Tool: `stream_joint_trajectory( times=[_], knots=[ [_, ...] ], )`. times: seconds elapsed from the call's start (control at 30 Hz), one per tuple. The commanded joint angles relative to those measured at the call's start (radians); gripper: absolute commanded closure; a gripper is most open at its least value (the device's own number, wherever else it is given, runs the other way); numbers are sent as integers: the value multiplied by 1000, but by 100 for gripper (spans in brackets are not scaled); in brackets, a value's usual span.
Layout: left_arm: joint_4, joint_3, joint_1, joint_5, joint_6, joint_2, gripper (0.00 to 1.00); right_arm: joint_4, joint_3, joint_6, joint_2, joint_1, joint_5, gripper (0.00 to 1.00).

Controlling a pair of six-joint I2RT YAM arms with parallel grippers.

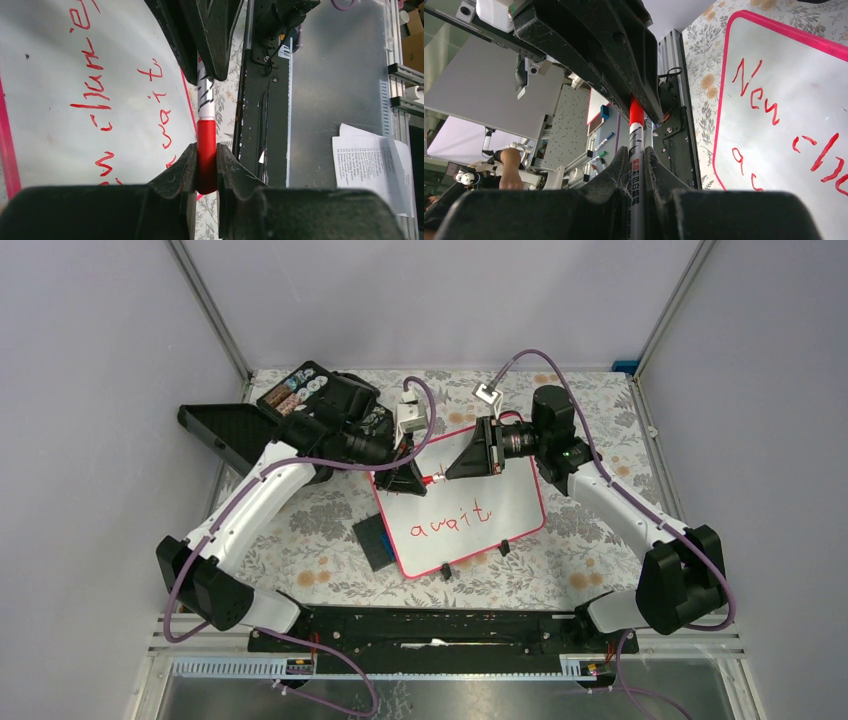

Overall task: Write a sentence on the whiteboard
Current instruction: Adjust the pen cap from the whiteboard marker.

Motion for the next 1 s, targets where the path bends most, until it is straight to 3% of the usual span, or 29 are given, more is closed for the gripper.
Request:
stream_joint_trajectory(
  times=[0.0, 0.3, 0.97],
  knots=[
    [54, 34, -30, 8, -14, 18, 100, -47, 53, -67, -3, 33, 18, 100],
    [222, 19, -54, -27, -170, 50, 100, -162, 78, -154, 10, 63, 101, 100],
    [273, 77, -81, 33, -126, 47, 100, -240, 90, -199, 35, 187, 33, 100]
  ],
)
